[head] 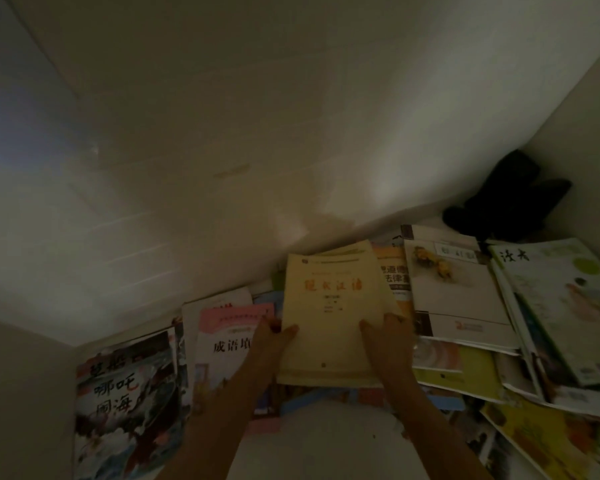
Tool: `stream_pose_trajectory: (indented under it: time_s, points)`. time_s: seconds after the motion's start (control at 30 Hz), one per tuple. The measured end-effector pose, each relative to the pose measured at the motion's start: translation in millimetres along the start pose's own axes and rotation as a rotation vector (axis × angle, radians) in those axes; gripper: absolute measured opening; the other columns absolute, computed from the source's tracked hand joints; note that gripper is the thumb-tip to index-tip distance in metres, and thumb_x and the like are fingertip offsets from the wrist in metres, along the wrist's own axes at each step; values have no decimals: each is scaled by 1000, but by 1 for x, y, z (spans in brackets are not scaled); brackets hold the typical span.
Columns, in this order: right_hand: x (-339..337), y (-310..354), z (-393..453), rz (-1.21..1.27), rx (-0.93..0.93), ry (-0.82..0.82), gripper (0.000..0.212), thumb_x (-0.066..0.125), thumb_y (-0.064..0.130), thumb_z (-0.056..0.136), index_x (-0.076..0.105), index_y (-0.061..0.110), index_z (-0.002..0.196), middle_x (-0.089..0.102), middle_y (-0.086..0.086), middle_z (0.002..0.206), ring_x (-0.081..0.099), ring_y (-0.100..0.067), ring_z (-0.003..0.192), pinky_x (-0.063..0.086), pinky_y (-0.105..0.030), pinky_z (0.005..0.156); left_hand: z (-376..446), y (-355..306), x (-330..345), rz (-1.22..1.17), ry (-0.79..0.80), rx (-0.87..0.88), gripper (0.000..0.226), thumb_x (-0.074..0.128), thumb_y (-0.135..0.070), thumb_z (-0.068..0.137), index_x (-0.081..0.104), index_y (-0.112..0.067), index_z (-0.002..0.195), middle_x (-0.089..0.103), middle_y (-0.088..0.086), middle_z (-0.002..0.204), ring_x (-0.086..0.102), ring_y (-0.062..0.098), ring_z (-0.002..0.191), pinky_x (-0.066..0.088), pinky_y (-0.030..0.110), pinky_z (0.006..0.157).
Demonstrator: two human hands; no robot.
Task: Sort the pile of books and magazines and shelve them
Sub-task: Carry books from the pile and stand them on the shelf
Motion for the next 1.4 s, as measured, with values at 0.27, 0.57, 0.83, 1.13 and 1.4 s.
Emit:
stream_pose_trajectory:
  time_s: [0.27,0.57,0.83,1.13,1.4]
  points:
    - [-1,5,20,382,173,208,80,71,45,68,43,2,130,53,-13,129,53,-35,115,43,-47,99,16,-1,1,-218,-73,-153,80,78,-39,67,44,-4,131,51,17,129,50,36,114,43,48,96]
    - [-31,16,70,257,97,135,46,65,29,76,50,5,112,50,-15,119,55,-35,103,48,-50,91,5,-16,51,-278,52,-172,55,66,-33,83,50,-8,128,58,11,122,57,30,104,49,47,89]
    - [-30,21,77,104,76,122,43,53,28,87,46,3,121,48,-17,122,51,-33,106,46,-37,89,17,-35,55,-406,7,-278,43,59,-24,90,49,-5,127,51,17,125,50,32,106,42,44,92]
    - [-11,-2,57,255,55,213,54,64,47,82,55,10,121,59,-7,120,56,-29,110,47,-36,92,-10,-23,37,-250,57,-200,54,71,-31,79,52,-7,124,60,17,119,59,31,93,53,43,72]
    - [-53,-33,57,-263,-260,-364,44,54,42,90,47,11,121,44,-13,124,44,-30,110,45,-38,86,-29,-15,30,-211,29,-34,50,68,-31,80,51,-12,124,62,11,110,61,29,90,54,46,77]
Point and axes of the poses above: each hand's wrist, its own z-axis towards the middle knuckle, its own x-axis out of the palm, y = z × x, the point moved 1 cm from there along z, towards the middle knuckle
